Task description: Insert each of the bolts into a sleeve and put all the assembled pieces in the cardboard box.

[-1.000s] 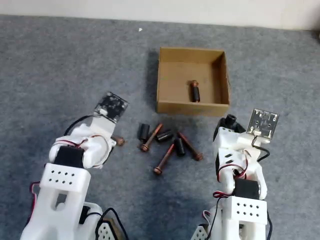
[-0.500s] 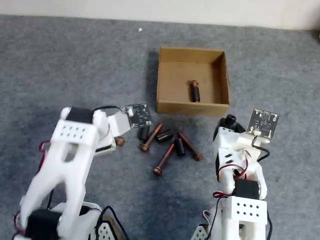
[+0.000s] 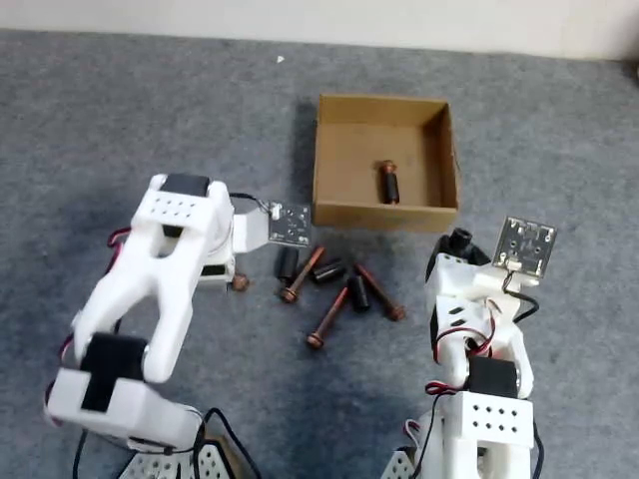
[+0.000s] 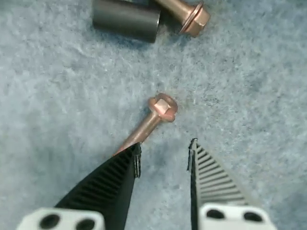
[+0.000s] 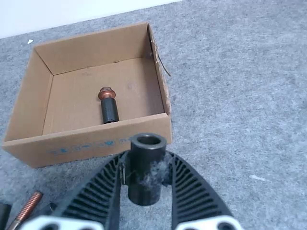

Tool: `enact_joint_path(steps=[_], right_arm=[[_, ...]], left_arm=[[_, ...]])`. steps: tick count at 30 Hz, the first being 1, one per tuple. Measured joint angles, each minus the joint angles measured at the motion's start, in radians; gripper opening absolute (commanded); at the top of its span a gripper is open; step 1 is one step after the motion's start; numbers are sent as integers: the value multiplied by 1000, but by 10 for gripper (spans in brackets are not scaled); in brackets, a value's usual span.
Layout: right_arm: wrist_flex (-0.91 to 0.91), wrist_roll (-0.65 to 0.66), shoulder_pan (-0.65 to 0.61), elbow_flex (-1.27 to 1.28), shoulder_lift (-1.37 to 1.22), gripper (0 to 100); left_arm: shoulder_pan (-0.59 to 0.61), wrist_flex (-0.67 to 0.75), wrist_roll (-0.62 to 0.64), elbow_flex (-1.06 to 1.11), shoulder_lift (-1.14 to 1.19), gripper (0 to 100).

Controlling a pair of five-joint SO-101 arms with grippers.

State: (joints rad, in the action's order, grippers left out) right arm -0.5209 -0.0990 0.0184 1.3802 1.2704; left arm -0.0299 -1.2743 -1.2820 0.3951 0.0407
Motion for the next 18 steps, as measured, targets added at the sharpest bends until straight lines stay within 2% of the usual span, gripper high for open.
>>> enact_joint_path(steps=[6,11,18], right_arm=[[0,0,0,0,0,5],[0,0,0,0,0,5],[0,0,0,0,0,5]], left_arm=[[0,75,-3,-12,123,166],[0,124,-3,-18,164,77],[-41,138,-3,-25,219,12]])
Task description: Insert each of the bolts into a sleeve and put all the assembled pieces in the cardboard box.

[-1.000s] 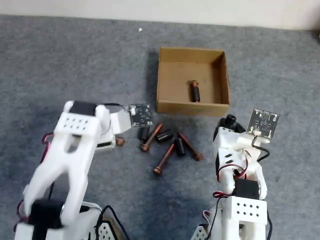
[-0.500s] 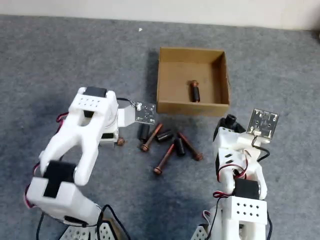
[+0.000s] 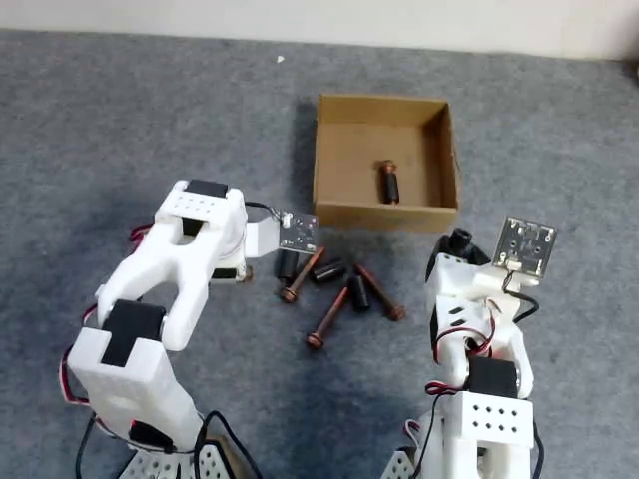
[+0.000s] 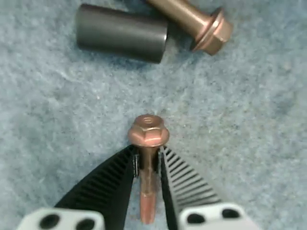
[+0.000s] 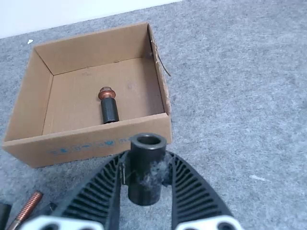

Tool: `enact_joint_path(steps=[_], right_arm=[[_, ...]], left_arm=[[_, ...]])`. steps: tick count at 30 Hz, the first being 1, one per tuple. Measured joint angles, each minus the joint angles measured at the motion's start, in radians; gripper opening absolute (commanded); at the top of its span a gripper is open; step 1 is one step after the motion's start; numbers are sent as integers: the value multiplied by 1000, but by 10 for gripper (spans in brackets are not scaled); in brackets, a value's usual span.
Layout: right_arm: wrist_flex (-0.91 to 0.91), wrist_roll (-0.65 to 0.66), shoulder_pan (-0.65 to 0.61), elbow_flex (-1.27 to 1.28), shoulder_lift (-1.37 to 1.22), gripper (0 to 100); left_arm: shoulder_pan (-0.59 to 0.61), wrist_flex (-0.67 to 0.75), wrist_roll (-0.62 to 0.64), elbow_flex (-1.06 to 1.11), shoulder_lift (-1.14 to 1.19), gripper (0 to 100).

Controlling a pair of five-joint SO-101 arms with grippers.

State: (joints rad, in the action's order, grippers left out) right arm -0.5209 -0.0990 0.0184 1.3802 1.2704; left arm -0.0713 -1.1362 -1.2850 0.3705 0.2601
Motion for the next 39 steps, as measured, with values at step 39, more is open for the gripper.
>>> enact_joint_path(steps=[39], right_arm=[[-166,0,-49,29,315,5]], left_arm=[[-61,206,1232,443,-1140,7]])
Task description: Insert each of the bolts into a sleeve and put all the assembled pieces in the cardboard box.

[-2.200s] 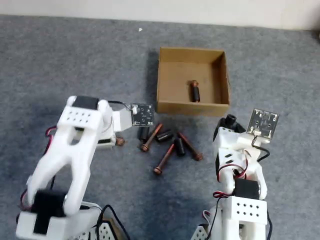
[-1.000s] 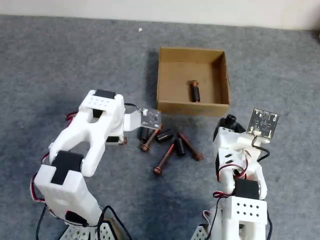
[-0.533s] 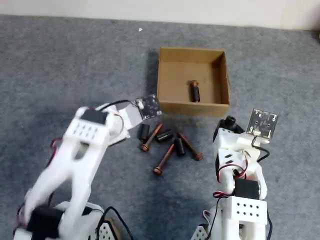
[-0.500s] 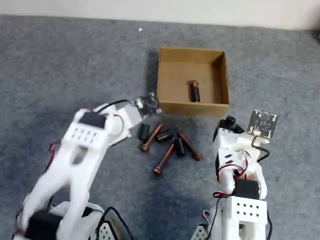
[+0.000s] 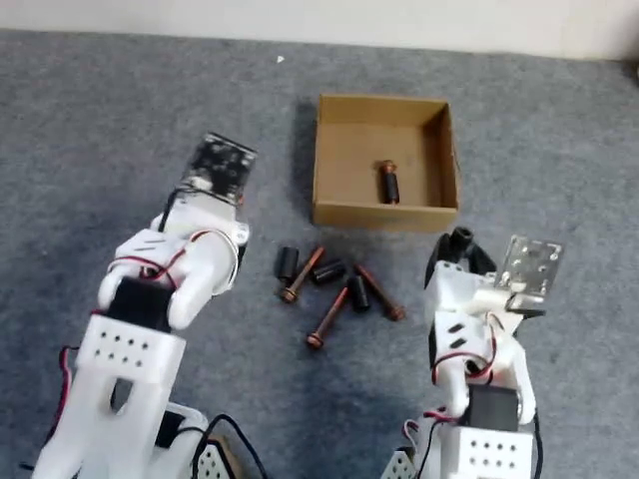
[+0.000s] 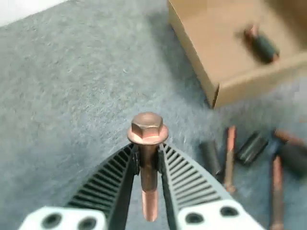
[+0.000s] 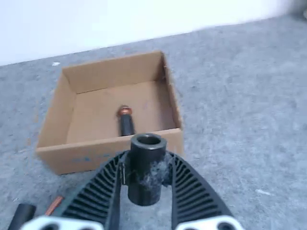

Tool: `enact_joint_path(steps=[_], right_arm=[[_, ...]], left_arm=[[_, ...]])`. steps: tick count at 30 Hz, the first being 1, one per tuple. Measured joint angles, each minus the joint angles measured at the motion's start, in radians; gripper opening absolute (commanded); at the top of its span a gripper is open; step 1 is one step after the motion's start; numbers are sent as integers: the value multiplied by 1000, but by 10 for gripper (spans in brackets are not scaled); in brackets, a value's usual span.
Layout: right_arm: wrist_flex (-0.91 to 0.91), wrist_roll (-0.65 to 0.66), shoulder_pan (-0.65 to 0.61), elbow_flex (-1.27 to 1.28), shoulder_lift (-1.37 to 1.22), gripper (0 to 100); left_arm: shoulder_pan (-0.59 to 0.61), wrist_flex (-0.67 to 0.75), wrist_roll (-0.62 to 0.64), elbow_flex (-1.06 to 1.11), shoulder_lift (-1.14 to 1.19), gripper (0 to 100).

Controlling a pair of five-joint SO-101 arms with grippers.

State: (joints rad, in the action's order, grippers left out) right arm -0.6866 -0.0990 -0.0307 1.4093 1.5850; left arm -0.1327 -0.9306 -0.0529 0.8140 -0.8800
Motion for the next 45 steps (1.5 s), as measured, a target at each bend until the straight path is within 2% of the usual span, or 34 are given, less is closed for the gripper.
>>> enact_joint_path(steps=[4,11,21,24,29,36,40,45], right_arm=[[-3,35,-74,46,75,5],[-3,104,-227,137,203,5],[-3,107,-371,155,233,5],[6,107,-404,176,235,5],[95,166,-453,253,232,5],[244,298,-542,261,233,5],[253,315,-551,261,232,5],[255,318,-552,261,232,5]], left_arm=[[-60,2,158,0,-77,6],[-189,20,307,31,-247,6],[-198,292,470,281,-512,6],[-201,408,491,376,-571,6],[-307,548,491,549,-641,6],[-402,586,491,631,-721,6],[-404,624,491,643,-723,6],[-404,749,491,706,-727,6]])
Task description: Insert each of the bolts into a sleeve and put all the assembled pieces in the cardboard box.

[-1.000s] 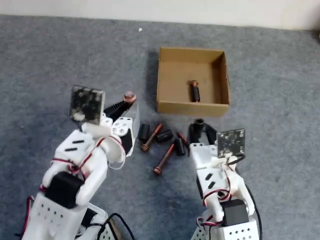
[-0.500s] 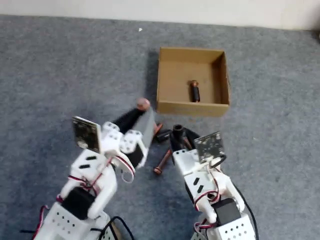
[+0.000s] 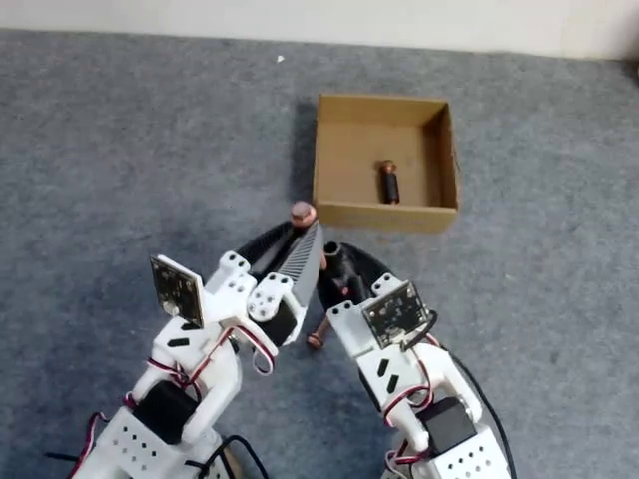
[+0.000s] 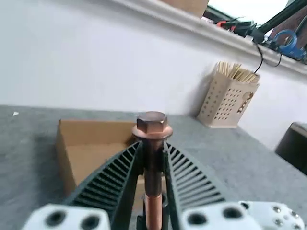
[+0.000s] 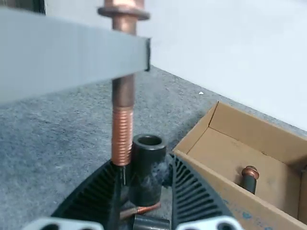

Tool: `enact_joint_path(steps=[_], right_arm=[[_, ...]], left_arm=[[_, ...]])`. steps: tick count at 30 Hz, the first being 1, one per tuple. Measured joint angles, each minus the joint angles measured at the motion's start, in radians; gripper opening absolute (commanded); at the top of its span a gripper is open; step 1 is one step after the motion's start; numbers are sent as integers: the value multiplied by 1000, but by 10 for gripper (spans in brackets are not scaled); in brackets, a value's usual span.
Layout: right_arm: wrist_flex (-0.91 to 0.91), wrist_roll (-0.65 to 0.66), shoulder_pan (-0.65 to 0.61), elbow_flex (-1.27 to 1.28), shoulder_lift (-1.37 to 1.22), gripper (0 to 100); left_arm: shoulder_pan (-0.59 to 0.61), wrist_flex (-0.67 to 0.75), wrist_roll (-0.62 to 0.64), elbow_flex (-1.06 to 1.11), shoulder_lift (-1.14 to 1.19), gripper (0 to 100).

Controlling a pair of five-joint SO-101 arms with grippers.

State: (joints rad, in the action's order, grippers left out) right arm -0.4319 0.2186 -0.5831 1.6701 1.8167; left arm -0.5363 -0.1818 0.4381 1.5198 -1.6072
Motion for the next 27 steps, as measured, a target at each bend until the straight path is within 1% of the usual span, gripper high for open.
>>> enact_joint_path(steps=[5,27], right_arm=[[0,0,-2,0,0,5],[5,3,-2,0,0,5]], left_arm=[[2,55,0,2,0,6],[20,61,0,-2,0,6]])
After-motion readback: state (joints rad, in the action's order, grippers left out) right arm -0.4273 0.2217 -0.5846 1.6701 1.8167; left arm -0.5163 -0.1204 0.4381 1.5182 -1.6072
